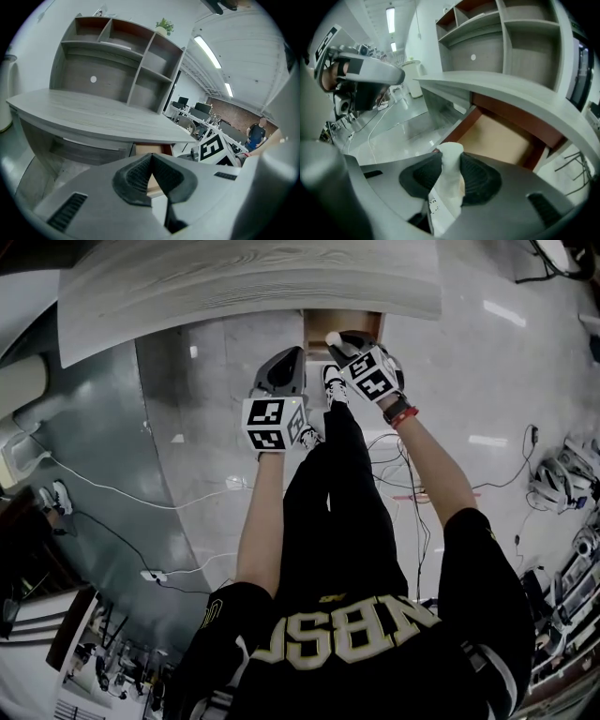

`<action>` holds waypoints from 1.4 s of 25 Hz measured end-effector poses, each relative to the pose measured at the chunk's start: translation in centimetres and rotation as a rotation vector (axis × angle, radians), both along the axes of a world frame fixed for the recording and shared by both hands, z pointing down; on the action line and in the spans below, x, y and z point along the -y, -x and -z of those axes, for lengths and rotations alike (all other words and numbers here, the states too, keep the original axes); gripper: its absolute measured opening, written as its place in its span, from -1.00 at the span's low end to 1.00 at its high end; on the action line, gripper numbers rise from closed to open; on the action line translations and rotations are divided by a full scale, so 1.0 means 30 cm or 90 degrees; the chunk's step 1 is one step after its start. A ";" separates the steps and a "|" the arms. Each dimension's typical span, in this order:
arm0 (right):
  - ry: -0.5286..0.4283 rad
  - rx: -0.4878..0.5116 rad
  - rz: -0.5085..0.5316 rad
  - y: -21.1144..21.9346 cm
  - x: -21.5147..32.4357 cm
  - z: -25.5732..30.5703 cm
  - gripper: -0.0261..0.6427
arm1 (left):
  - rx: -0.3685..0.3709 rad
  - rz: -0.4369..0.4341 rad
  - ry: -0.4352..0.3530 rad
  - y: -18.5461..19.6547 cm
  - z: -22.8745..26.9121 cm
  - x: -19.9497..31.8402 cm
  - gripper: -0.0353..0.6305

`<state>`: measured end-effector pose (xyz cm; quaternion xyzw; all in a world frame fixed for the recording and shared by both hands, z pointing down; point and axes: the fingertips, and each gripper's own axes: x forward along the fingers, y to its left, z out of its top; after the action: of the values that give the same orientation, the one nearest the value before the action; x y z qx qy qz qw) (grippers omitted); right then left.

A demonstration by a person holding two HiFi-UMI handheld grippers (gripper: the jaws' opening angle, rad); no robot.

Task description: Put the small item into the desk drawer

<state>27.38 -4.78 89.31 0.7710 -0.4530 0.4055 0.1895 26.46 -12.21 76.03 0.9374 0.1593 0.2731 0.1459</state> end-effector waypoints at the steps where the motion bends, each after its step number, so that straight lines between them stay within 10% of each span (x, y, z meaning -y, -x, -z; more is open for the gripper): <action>1: 0.012 -0.003 0.012 -0.004 0.001 -0.020 -0.54 | 0.000 -0.001 0.000 -0.001 -0.005 -0.001 -0.86; 16: 0.143 -0.023 0.119 -0.026 0.004 -0.237 -0.54 | 0.022 0.006 0.004 0.044 -0.064 0.025 -0.86; 35: 0.129 0.035 0.030 -0.021 -0.057 -0.156 -0.34 | 0.054 0.050 0.011 0.100 -0.042 0.074 -0.86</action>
<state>28.01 -3.06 94.00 0.7255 -0.4327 0.4656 0.2640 23.47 -14.44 77.30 0.9293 0.1181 0.3051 0.1711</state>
